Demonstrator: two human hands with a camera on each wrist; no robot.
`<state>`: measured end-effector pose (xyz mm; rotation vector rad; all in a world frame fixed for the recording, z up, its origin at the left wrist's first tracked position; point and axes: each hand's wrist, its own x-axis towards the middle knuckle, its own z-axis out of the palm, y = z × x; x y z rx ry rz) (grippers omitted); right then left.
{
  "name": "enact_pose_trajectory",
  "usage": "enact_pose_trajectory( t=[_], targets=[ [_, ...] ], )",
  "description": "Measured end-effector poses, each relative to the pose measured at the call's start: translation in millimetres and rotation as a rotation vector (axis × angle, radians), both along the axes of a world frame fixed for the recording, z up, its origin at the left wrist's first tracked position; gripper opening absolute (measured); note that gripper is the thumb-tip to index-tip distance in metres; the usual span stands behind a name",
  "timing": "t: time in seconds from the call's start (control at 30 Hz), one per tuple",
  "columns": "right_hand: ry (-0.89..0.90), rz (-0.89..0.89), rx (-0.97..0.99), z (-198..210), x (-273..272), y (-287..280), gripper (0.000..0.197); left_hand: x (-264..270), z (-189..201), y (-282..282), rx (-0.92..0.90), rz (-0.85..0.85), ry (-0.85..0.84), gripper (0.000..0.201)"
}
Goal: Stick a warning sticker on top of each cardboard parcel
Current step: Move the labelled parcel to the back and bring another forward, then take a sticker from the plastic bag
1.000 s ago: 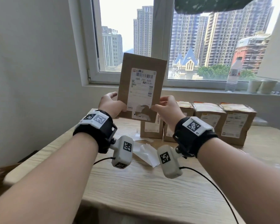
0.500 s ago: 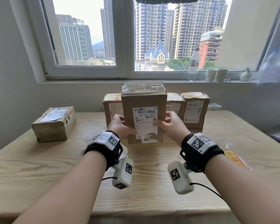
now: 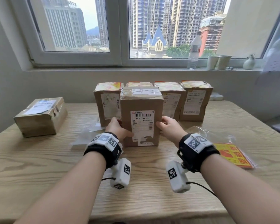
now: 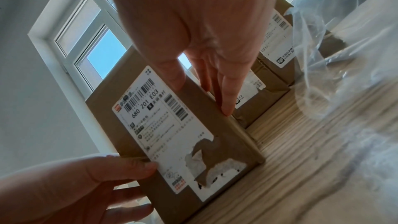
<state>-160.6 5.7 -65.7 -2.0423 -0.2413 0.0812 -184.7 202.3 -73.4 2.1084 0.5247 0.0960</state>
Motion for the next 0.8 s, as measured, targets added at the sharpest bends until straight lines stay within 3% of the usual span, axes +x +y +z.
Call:
enact_pose_trajectory(
  t=[0.17, 0.3, 0.4, 0.47, 0.53, 0.6, 0.67, 0.73, 0.8],
  targets=[
    [-0.063, -0.023, -0.076, 11, -2, -18, 0.037, -5, 8, -2, 0.032, 0.061, 0.007, 0.070],
    [-0.192, -0.106, -0.163, 32, -10, -60, 0.022, -19, 32, -10, 0.032, 0.270, -0.225, 0.039],
    [-0.261, -0.246, -0.245, 37, -14, -93, 0.015, -32, 54, -27, 0.022, 0.282, -0.405, 0.014],
    [-0.253, -0.315, -0.356, 33, -17, -110, 0.025, -38, 65, -47, 0.023, 0.216, -0.492, 0.002],
    [-0.202, -0.347, -0.465, 25, -18, -123, 0.049, -41, 70, -70, 0.015, 0.139, -0.556, 0.003],
    [-0.109, -0.334, -0.537, 17, -21, -129, 0.059, -39, 69, -91, -0.009, 0.054, -0.590, 0.005],
    [-0.067, -0.310, -0.572, 7, -21, -132, 0.045, -35, 63, -109, -0.038, -0.082, -0.542, 0.005],
    [-0.095, -0.322, -0.591, 4, -21, -133, 0.013, -30, 57, -127, -0.102, -0.264, -0.390, 0.003],
    [-0.136, -0.320, -0.559, 5, -20, -135, 0.012, -24, 49, -143, -0.166, -0.423, -0.216, 0.009]
  ],
)
